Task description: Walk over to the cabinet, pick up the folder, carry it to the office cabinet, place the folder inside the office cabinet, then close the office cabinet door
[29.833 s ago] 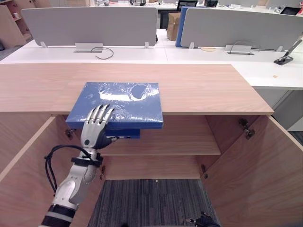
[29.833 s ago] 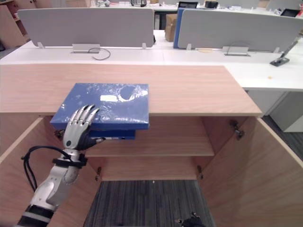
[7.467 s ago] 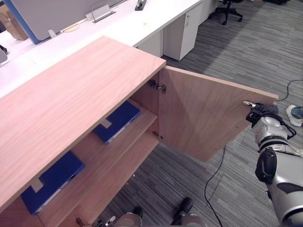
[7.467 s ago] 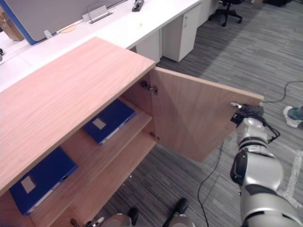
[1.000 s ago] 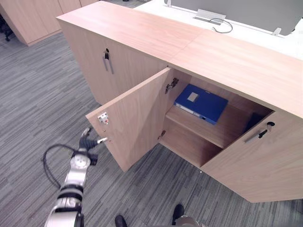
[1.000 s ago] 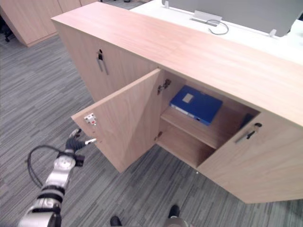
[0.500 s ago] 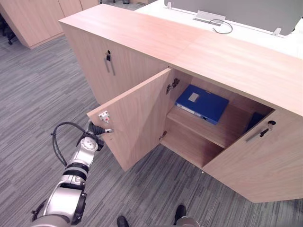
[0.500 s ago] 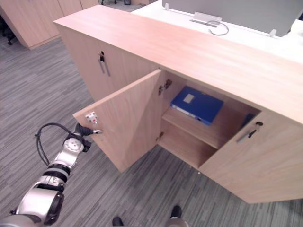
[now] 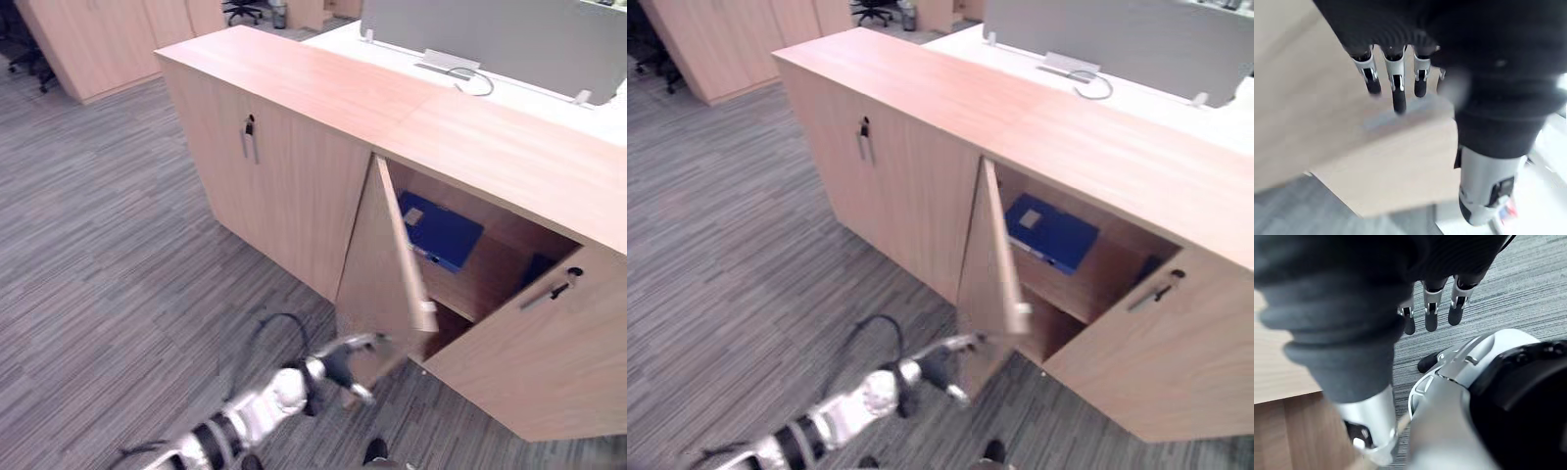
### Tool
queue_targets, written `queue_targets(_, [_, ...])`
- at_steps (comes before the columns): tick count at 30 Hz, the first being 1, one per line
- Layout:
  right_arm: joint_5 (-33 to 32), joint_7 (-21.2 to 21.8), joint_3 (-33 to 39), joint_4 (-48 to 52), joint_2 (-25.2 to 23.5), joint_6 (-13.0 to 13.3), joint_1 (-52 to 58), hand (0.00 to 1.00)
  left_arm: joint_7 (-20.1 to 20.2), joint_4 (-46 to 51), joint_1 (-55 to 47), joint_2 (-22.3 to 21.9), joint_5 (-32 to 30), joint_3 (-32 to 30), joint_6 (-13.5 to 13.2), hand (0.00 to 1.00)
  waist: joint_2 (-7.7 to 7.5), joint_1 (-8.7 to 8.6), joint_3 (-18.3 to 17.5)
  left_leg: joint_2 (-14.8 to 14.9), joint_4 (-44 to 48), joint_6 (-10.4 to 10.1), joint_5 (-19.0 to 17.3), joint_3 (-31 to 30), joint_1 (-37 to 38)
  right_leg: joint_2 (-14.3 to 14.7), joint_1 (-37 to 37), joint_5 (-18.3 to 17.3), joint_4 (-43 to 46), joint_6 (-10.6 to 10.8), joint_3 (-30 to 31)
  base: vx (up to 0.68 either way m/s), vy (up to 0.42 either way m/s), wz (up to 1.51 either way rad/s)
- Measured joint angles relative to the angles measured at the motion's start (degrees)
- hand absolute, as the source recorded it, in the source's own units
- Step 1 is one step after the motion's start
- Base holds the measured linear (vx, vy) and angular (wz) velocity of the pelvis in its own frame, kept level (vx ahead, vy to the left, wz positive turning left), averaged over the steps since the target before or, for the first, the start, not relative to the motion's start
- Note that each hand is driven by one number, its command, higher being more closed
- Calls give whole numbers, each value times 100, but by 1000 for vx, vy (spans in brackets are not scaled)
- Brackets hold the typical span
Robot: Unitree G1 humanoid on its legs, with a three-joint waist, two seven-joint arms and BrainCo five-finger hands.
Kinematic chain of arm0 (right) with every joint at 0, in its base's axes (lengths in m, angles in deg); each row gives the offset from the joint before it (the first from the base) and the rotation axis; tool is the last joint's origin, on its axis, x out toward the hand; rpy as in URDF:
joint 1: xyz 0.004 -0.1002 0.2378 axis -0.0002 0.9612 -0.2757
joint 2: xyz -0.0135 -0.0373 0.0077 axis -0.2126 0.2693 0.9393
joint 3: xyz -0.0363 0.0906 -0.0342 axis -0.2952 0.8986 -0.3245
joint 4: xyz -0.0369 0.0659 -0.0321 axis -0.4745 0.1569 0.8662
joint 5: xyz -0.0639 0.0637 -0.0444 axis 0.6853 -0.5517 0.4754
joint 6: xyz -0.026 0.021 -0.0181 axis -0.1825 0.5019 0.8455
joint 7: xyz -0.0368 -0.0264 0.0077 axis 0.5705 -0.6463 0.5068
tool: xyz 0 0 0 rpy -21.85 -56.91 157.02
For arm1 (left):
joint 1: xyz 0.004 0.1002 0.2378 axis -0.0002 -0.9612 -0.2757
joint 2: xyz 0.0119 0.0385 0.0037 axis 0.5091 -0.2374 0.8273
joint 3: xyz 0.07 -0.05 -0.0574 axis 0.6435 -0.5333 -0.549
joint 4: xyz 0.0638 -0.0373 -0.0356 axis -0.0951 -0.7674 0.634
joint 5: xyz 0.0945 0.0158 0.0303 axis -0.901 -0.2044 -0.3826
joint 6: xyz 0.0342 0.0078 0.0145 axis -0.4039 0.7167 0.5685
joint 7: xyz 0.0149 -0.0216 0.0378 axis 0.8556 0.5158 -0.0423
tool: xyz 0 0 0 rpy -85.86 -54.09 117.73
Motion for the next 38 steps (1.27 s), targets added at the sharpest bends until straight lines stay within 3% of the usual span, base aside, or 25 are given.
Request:
queue_targets(3, [3, 2, -207, -6, 69, 6, -52, 0, 412, -1, -62, -409, 351, 686, -146, 0, 46, -104, -30, 102, 0, -60, -77, 218, 107, 82, -140, -75, 151, -35, 218, -17, -15, -44])
queue_targets(5, [2, 5, -254, -77, 100, -7, -60, 0, 554, -1, -60, -519, 946, 738, -142, 0, 51, -237, -32, 187, -1, -112, -56, 266, 149, 127, -286, -333, 408, -82, 249, -45, -46, -22])
queue_targets(7, [6, 7, -267, -149, 131, -18, -37, 0, 581, -31, -59, -517, 1391, 612, -89, 0, 50, -252, -32, 239, -1, -147, -49, 292, 214, 133, -308, -461, 550, -78, 181, -30, -37, -9])
queue_targets(11, [0, 34, -279, -326, 218, -19, 16, 0, 530, -559, -196, -571, 2107, -201, -32, 0, 90, -252, -78, 543, 395, -265, -272, 341, 172, 224, -332, -662, 813, -177, 19, -13, -89, -16])
queue_targets(14, [-5, 26, -301, -364, 304, -18, 29, 0, 285, -1137, -757, -582, 2288, -1522, -21, 0, 242, -154, -176, 1169, 1341, -370, -854, 523, -69, 530, -370, -825, 977, -380, -143, 43, -189, -60])
queue_targets(15, [-5, 22, -418, -354, 360, -13, 63, 0, 141, -1403, -999, -579, 2298, -2075, -18, 0, 302, -114, -198, 1369, 1579, -307, -1051, 507, -45, 693, -366, -951, 1097, -474, -128, 158, -214, -59])
queue_targets(16, [4, 17, -490, -360, 395, -9, 122, 0, -15, -1700, -1201, -573, 2294, -2657, -9, 0, 313, -47, -194, 1553, 2111, 192, -1110, 368, -102, 836, -303, -1157, 1150, -526, -82, 184, -223, -50])
queue_targets(17, [6, 6, -504, -388, 395, -11, 135, 0, -93, -1869, -1301, -549, 2295, -2965, -5, 0, 320, -6, -171, 1688, 2596, 373, -1034, 196, -282, 901, -232, -1201, 1137, -556, -45, 244, -351, -50])
queue_targets(18, [7, -20, -529, -413, 439, -13, 124, 0, -231, -2047, -1590, -507, 2299, -3599, 45, 0, 324, 101, -153, 1785, 3501, 664, -729, -447, -613, 1008, -49, -1204, 1022, -625, 120, 252, -343, -78])
queue_targets(19, [13, -37, -744, -355, 531, -14, 90, 0, -347, -2116, -1869, -476, 2321, -4226, 79, 0, 307, 248, -63, 1769, 4417, 439, -441, -1113, -952, 1123, 178, -1224, 874, -712, 435, 271, -317, -97])
queue_targets(20, [17, -40, -779, -333, 576, -9, 31, 0, -422, -2129, -1984, -464, 2386, -4484, 97, 0, 370, 344, -30, 1649, 4771, 178, -762, -1373, -1069, 1139, 234, -1248, 861, -758, 583, 239, -84, -118])
queue_targets(21, [25, -70, -906, -350, 676, -10, -143, 0, -536, -2129, -2189, -467, 2477, -4961, 103, 0, 435, 498, 11, 1284, 5161, 112, -1359, -1671, -1283, 1153, 252, -1281, 855, -819, 855, 242, -15, -116])
queue_targets(22, [29, -74, -908, -345, 663, -3, -322, 0, -591, -2149, -2362, -438, 2603, -5333, 102, 0, 439, 593, 44, 959, 5167, 66, -1672, -1779, -1424, 1223, 330, -1276, 805, -861, 1044, 276, 2, -121])
queue_targets(23, [35, -75, -903, -339, 631, 3, -480, 0, -593, -2270, -2467, -424, 2769, -5718, 104, 0, 449, 636, 128, 705, 4915, 64, -1840, -1864, -1433, 1338, 526, -1245, 734, -835, 1156, 229, -12, -84])
queue_targets(25, [50, -75, -911, -293, 537, 8, -648, 0, -595, -2529, -2519, -474, 2936, -6106, 109, 0, 453, 657, 167, 523, 4372, 63, -1913, -1888, -1366, 1444, 656, -1247, 674, -838, 1269, 165, 26, -59])
queue_targets(26, [93, -73, -930, -131, 477, 26, -719, 0, -614, -2788, -2552, -538, 3003, -6429, 116, 0, 474, 693, 192, 417, 3744, 83, -1899, -1896, -1298, 1528, 712, -1255, 657, -831, 1397, 177, 103, -87])
queue_targets(27, [136, -69, -981, 53, 426, 85, -789, 0, -699, -3067, -2560, -636, 2912, -6695, 129, 0, 567, 730, 233, 406, 3042, 77, -1536, -1906, -1151, 1641, 768, -1279, 641, -788, 1522, 178, 126, -88])
queue_targets(28, [152, -69, -1021, 131, 405, 120, -799, 0, -739, -3206, -2571, -668, 2858, -6798, 139, 0, 600, 741, 271, 415, 2985, 184, -1405, -1909, -1100, 1673, 804, -1310, 636, -739, 1620, 186, 152, -63])
queue_targets(30, [236, -68, -1189, 336, 190, 174, -702, 0, -834, -3467, -2611, -798, 2483, -7046, 232, 0, 401, 727, 329, 219, 2681, 224, -1365, -1701, -896, 1435, 831, -1381, 642, -572, 1649, 151, 157, -21])
queue_targets(35, [237, -75, -1337, 338, 174, 183, -620, 0, -839, -3478, -2633, -932, 2211, -7342, 229, 0, 416, 748, 315, -35, 2143, 378, -1281, -1410, -427, 1153, 964, -1439, 602, -424, 1791, 92, 114, -17])
queue_targets(38, [230, -83, -1342, 391, 166, 225, -459, 0, -844, -3597, -2627, -1004, 2166, -7383, 228, 0, 359, 728, 178, -160, 1525, 373, -1024, -1350, -159, 1081, 983, -1445, 490, -401, 1798, 51, -6, -5])
